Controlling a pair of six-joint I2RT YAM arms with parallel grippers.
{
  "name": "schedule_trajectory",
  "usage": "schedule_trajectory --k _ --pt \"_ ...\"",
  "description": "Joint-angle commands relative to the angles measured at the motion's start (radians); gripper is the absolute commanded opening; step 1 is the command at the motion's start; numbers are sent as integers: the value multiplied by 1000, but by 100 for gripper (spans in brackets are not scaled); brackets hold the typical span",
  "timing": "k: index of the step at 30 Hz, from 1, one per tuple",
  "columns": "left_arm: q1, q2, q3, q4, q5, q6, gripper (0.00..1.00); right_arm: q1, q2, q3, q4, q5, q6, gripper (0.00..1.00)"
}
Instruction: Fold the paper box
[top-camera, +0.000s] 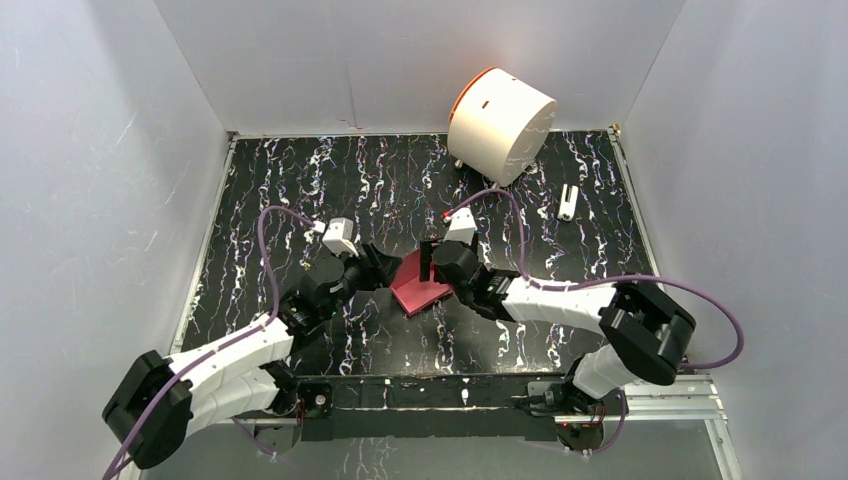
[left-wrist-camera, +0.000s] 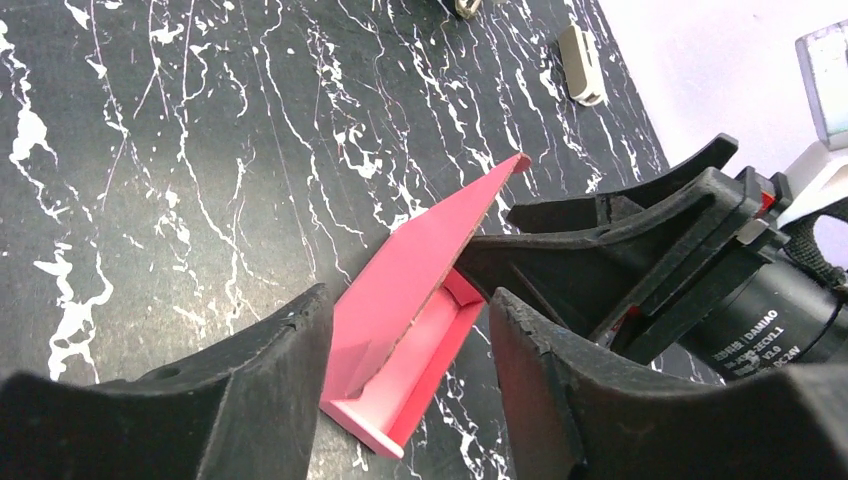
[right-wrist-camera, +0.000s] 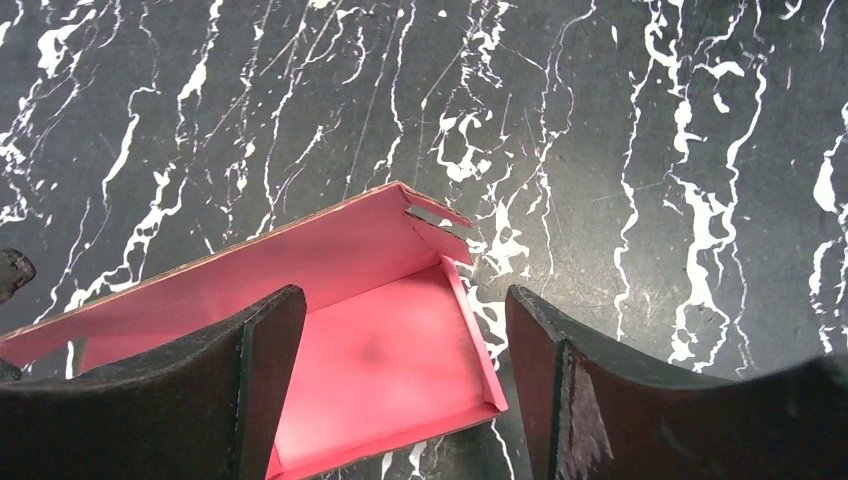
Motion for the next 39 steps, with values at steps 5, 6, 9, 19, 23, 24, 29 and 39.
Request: schedule_trajectory --k 5,6,9,19,23,24,29,39 --pt "0 -161 63 -307 -53 -45 68 -20 -162 28 -86 -157 -169 87" --pt "3 -164 76 -335 -57 -57 68 -42 -179 40 -99 -195 -194 87" --pt "5 -160 98 -385 -60 -109 68 -115 -218 76 -145 -307 -230 82" --pt "7 -144 113 -427 -36 -179 70 -472 -203 118 -169 -930 -507 81" --pt "8 -132 144 -472 -13 -125 69 -511 -140 148 -213 -1071 -726 82" --pt "8 -123 153 -487 -2 -96 68 -512 -116 161 -216 -1091 -757 82" --pt "7 -54 217 -595 36 -9 63 -513 2 241 -279 -1195 -907 81" --pt "8 76 299 -638 106 71 48 -511 105 311 -356 -1268 -994 66"
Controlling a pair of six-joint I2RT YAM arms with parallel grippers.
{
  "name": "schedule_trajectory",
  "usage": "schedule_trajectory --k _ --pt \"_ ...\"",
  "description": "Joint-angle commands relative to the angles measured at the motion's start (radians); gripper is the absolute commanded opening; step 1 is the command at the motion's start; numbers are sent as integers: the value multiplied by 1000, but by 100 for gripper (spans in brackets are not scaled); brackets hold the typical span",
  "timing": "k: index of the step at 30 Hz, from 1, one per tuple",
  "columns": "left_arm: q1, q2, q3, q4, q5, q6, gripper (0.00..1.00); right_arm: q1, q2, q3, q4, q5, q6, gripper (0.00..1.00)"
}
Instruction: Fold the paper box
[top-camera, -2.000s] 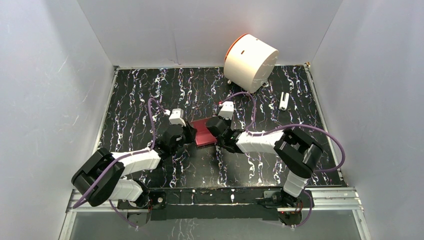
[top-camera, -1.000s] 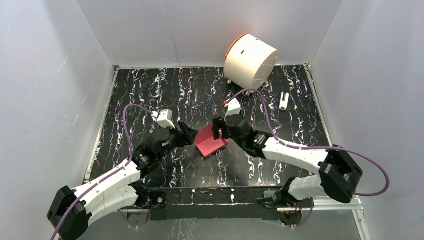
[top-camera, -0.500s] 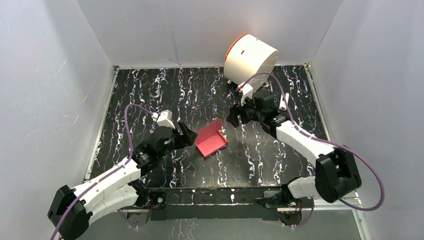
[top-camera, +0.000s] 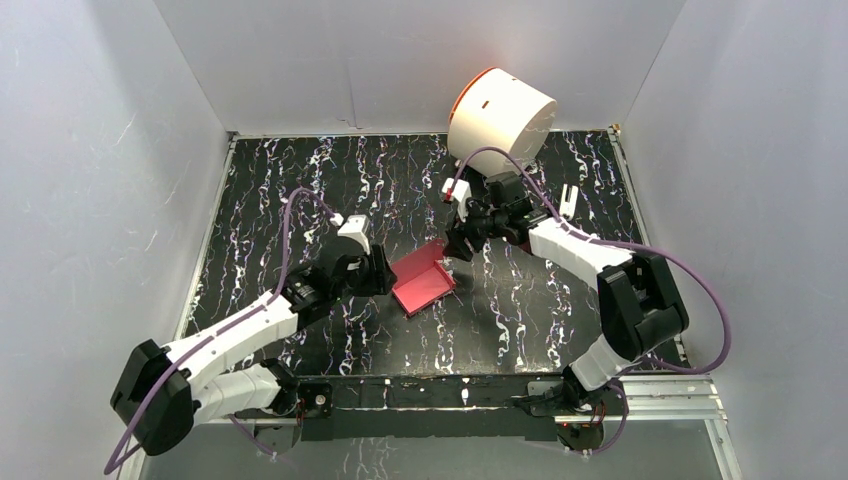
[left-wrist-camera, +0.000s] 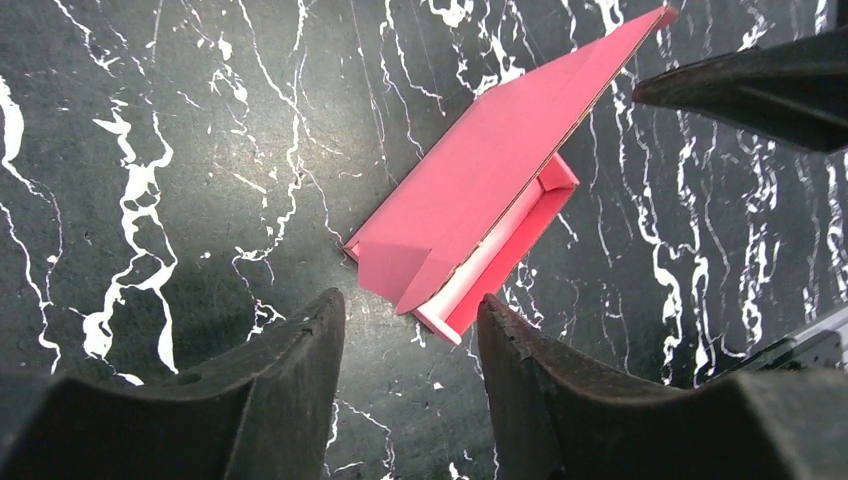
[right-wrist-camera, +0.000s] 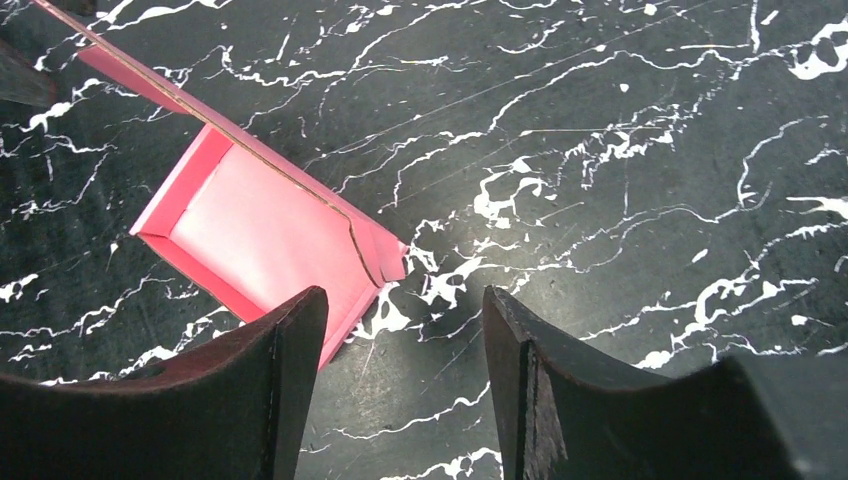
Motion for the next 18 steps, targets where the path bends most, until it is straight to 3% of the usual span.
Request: schedule_trajectory --k 1,10,18 --pt "4 54 66 -40 64 57 46 0 28 60 -16 -92 -60 64" --pt "4 145 124 -72 48 115 37 2 121 130 -43 -118 -88 51" --pt "4 203 143 -50 41 127 18 19 156 162 -69 -117 -90 23"
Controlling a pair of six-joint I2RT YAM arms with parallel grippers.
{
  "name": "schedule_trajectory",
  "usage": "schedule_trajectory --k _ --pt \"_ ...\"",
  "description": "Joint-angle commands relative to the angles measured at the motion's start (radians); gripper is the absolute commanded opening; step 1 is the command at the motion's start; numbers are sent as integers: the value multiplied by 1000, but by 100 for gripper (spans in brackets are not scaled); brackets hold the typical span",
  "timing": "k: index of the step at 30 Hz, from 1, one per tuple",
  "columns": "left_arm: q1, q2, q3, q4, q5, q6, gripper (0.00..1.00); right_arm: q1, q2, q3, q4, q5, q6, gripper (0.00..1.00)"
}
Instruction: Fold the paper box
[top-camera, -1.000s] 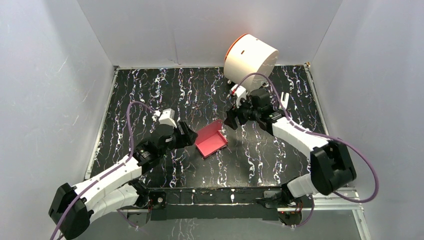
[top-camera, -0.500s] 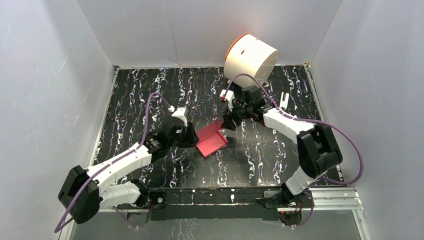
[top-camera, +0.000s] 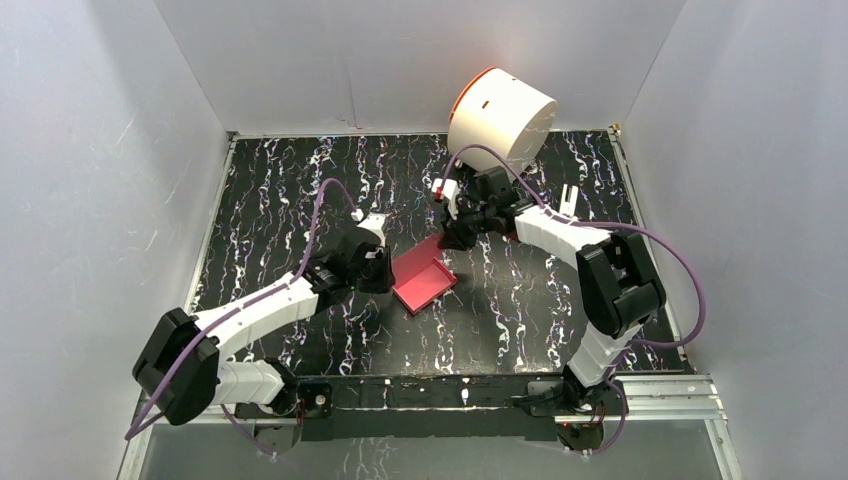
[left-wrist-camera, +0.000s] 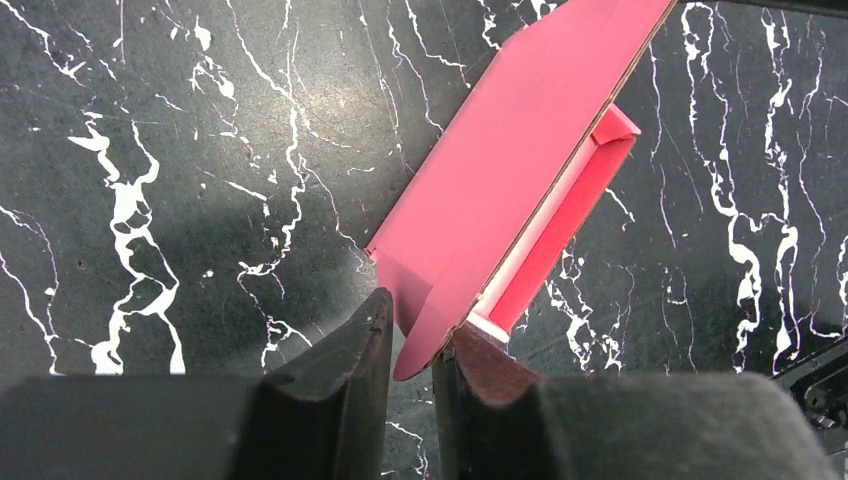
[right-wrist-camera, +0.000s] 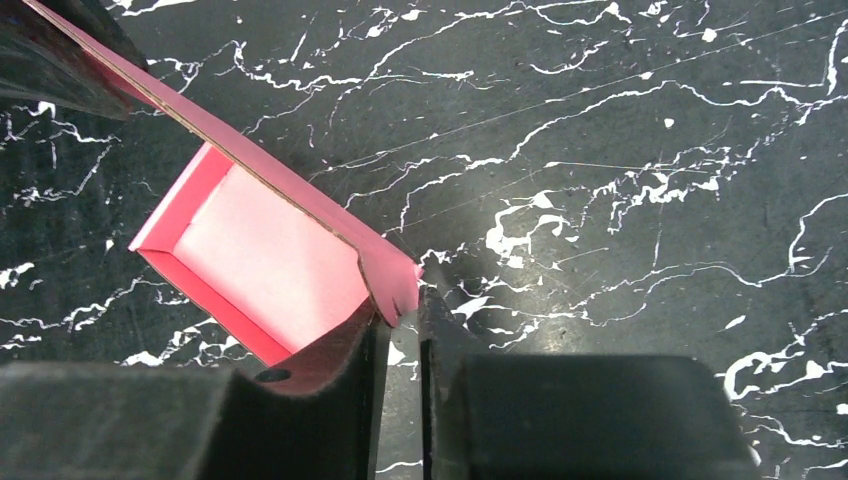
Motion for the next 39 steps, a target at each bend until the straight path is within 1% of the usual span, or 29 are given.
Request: schedule_trajectory --k 1,3,7,9,11,15,16,17,19,20,22,25,29,33,39 --pt "4 11 41 6 -5 18 15 18 -5 36 -7 -13 -1 19" --pt "4 20 45 26 -26 17 12 38 -29 7 19 8 19 14" --pt "4 62 66 64 -85 13 7 89 -91 -55 87 105 77 7" --pt "4 81 83 78 -134 11 5 110 -114 -79 120 172 133 2" --pt "4 91 91 119 -186 14 4 133 -142 -114 184 244 198 1" --pt "4 111 88 228 -226 15 3 197 -192 -184 281 387 306 0" --pt "4 120 89 252 -228 13 3 227 -198 -197 301 472 334 0" --pt "4 128 91 272 -231 7 3 247 -202 -209 320 519 355 0" --pt "4 145 88 322 -243 -7 3 284 -200 -230 364 636 411 0" --pt "4 151 82 348 -248 -21 3 294 -196 -238 390 651 439 0" --pt "4 162 63 410 -257 -48 3 325 -187 -254 433 754 512 0" --pt "4 167 21 483 -264 -93 3 378 -178 -299 542 857 575 0" --pt "2 136 -49 546 -267 -131 3 470 -159 -315 605 1033 611 0" --pt "3 93 -137 579 -268 -151 3 547 -135 -335 654 1173 646 0" --pt "2 45 -212 586 -246 -170 3 621 -90 -344 668 1324 714 0"
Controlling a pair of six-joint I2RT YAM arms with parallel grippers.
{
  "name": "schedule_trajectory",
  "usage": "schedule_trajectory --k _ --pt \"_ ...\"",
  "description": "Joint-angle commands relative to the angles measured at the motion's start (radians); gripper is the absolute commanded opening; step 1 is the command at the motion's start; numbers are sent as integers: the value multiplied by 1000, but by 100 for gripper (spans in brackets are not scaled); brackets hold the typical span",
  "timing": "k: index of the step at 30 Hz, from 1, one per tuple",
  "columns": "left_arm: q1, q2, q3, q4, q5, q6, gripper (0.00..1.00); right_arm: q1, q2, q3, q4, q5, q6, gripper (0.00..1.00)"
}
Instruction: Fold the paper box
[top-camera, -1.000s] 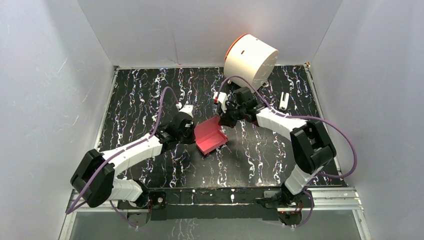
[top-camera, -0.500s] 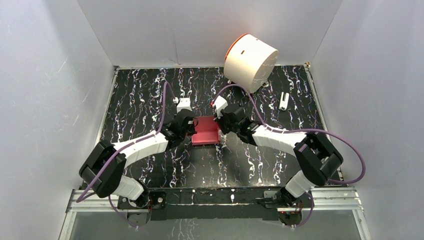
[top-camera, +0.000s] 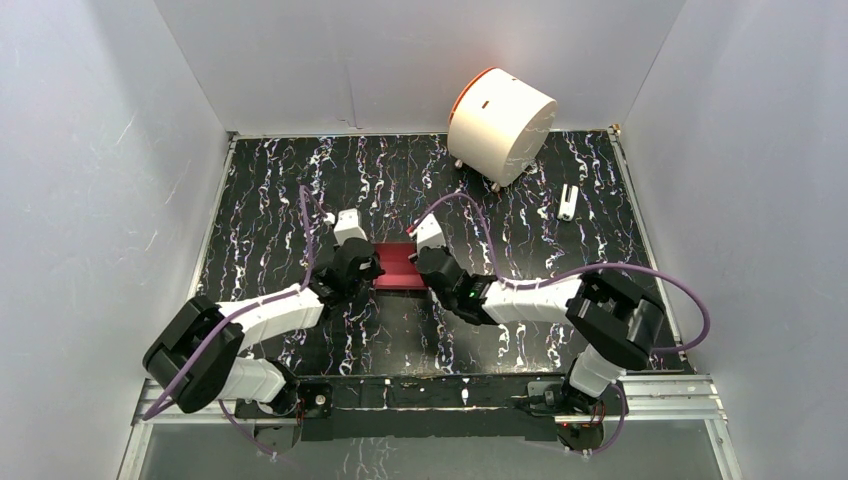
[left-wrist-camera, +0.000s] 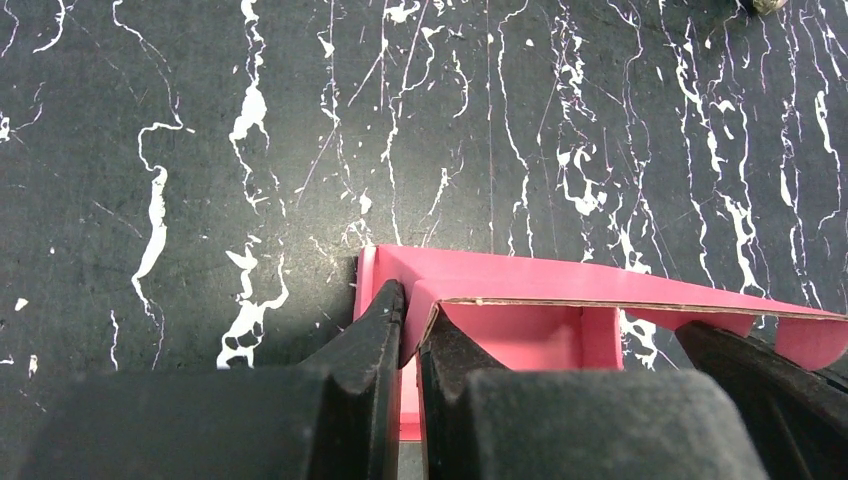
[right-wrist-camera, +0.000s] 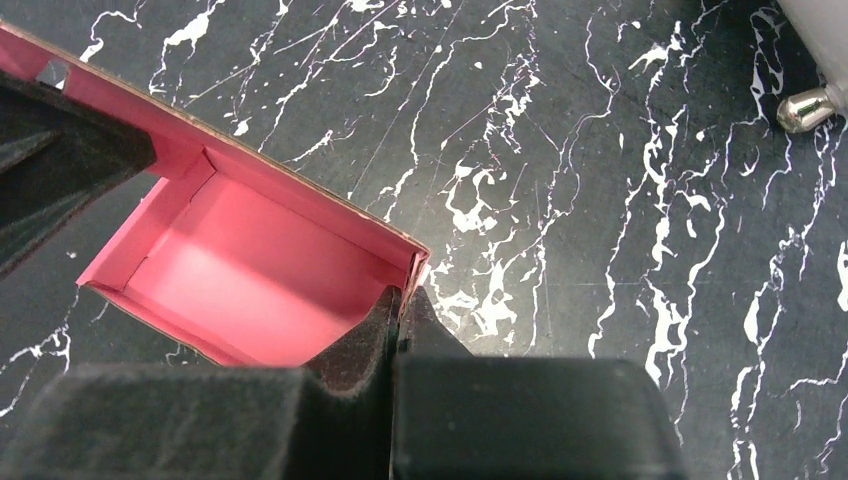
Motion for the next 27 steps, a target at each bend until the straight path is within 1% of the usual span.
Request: schedule_trajectory --k 1,8,17,20,24,27 --pt "-22 -53 -43 86 107 -63 3 76 49 3 106 61 121 0" --pt "-22 -101 -105 101 121 -87 3 85 52 26 67 99 250 0" --pt "-22 -115 -124 106 156 -101 3 85 106 85 -15 190 381 0" --pt "-21 -123 -140 109 161 -103 4 87 114 69 -13 181 410 0" --pt "-23 -138 -173 117 174 -103 4 90 106 -3 46 183 402 0" --pt "-23 -151 -200 125 184 -95 5 92 99 -33 56 163 407 0"
